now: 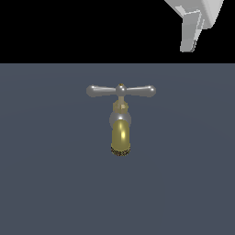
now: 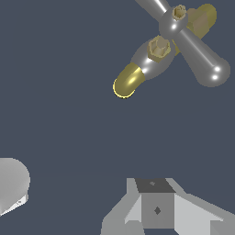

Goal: Turn on the faucet by rotating a designated handle.

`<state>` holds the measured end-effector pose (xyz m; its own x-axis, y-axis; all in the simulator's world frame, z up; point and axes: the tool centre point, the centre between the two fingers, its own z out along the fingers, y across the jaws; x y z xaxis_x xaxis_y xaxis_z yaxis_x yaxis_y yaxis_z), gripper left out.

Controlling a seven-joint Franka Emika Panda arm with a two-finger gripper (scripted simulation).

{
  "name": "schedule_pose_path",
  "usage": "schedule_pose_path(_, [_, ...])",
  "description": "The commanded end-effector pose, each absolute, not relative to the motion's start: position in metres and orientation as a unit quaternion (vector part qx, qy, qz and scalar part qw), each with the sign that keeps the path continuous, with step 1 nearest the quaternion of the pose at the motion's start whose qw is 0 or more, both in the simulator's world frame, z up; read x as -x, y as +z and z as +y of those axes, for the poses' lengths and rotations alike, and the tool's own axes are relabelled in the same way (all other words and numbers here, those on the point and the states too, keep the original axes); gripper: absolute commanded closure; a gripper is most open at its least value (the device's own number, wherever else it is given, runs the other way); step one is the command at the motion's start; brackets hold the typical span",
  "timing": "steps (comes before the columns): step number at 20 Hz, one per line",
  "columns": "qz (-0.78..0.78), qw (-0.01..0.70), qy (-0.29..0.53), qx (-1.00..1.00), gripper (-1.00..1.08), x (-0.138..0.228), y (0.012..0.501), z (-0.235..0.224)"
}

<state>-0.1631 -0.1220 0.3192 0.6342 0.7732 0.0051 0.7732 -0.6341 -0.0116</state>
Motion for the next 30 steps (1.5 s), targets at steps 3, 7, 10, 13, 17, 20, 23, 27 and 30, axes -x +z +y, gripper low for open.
schedule_pose_path(3, [-0.473, 0.004, 0.001, 0.881, 1.08, 0.146, 0.301, -0.128])
schedule_pose_path(7, [-0.51, 0.003, 0.001, 0.86, 1.08, 0.132, 0.286, -0.131])
schedule_pose_path(10, [-0.537, 0.002, 0.001, 0.844, 1.08, 0.121, 0.275, -0.132])
schedule_pose_path(13, [-0.562, 0.001, 0.001, 0.827, 1.08, 0.11, 0.265, -0.132])
schedule_pose_path(17, [-0.594, 0.0, 0.001, 0.805, 1.08, 0.096, 0.251, -0.132])
schedule_pose_path(20, [-0.616, -0.001, 0.001, 0.787, 1.08, 0.086, 0.241, -0.131])
schedule_pose_path(23, [-0.638, -0.001, 0.001, 0.77, 1.08, 0.076, 0.232, -0.129])
schedule_pose_path(27, [-0.664, -0.001, 0.001, 0.748, 1.08, 0.065, 0.22, -0.126])
schedule_pose_path(30, [-0.68, -0.001, 0.001, 0.733, 1.08, 0.057, 0.212, -0.124])
